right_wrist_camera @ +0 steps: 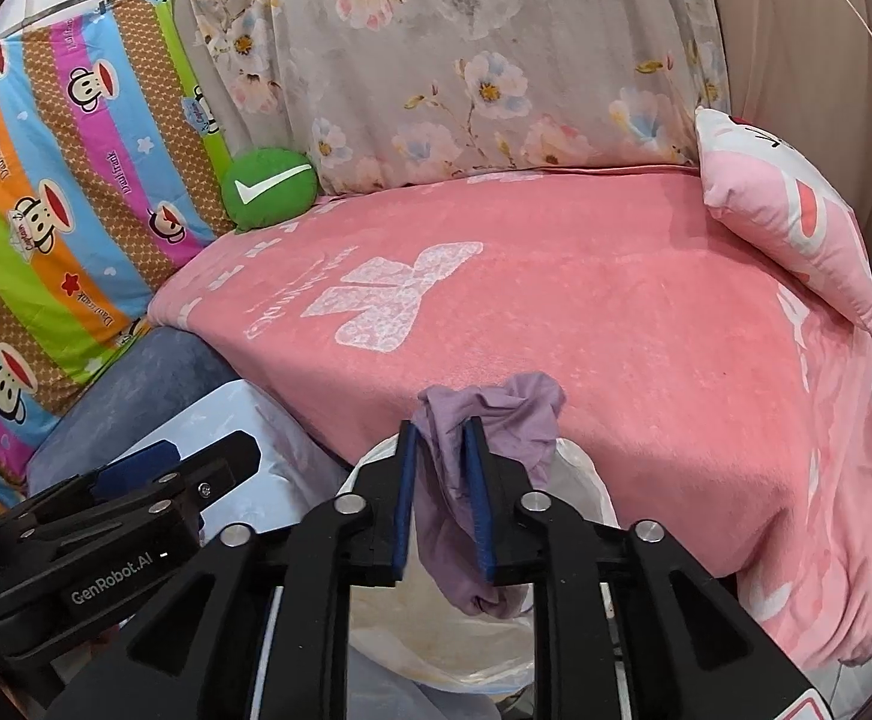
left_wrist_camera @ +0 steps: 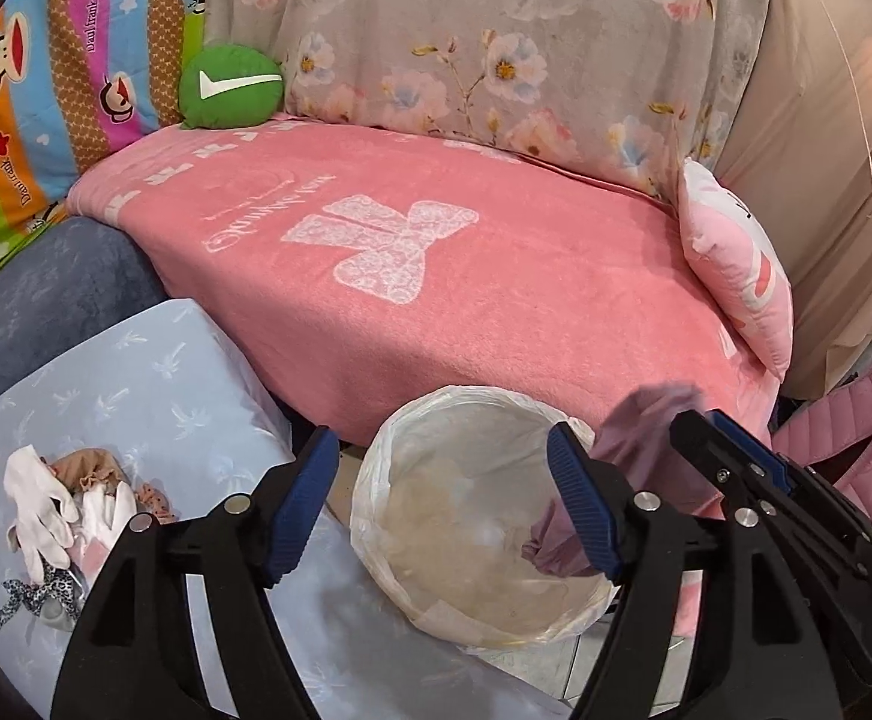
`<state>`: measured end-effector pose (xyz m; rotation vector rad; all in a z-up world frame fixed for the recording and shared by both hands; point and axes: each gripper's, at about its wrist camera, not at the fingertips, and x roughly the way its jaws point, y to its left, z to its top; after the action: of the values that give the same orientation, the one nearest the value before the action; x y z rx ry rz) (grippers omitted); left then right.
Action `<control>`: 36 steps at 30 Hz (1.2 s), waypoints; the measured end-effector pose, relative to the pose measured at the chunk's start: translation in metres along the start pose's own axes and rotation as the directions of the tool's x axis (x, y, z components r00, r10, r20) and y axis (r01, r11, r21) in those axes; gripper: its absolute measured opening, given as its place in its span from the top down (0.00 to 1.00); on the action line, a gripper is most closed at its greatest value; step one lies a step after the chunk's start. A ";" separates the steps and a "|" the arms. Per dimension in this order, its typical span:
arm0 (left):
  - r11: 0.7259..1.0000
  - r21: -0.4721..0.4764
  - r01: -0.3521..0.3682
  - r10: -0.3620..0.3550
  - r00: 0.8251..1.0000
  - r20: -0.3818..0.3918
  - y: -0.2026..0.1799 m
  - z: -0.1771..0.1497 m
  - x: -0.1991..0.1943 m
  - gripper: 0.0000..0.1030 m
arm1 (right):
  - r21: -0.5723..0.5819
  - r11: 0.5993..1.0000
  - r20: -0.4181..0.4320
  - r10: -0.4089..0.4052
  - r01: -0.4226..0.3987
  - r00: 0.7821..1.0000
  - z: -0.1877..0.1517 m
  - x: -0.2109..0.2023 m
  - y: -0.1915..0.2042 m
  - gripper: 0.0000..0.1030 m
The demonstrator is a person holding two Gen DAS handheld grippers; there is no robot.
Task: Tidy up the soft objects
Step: 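Open both grippers to drop the net and cloth into the wastebasket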
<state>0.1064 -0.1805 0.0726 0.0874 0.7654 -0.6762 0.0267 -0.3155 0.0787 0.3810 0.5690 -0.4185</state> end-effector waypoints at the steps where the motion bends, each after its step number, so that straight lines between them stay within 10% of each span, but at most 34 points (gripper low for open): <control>1: 1.000 -0.004 -0.006 0.006 1.000 -0.001 0.001 0.000 0.000 0.33 | 0.002 1.000 0.006 -0.007 0.007 1.000 0.000 -0.001 0.001 0.62; 36: 0.950 -0.260 -0.172 0.175 0.984 -0.011 0.105 -0.037 -0.041 0.33 | -0.190 0.979 -0.071 0.065 -0.077 0.995 -0.035 -0.011 0.098 0.45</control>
<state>0.1250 -0.0641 0.0557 -0.0881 0.8179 -0.4041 0.0504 -0.2140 0.0804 0.2285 0.6507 -0.2801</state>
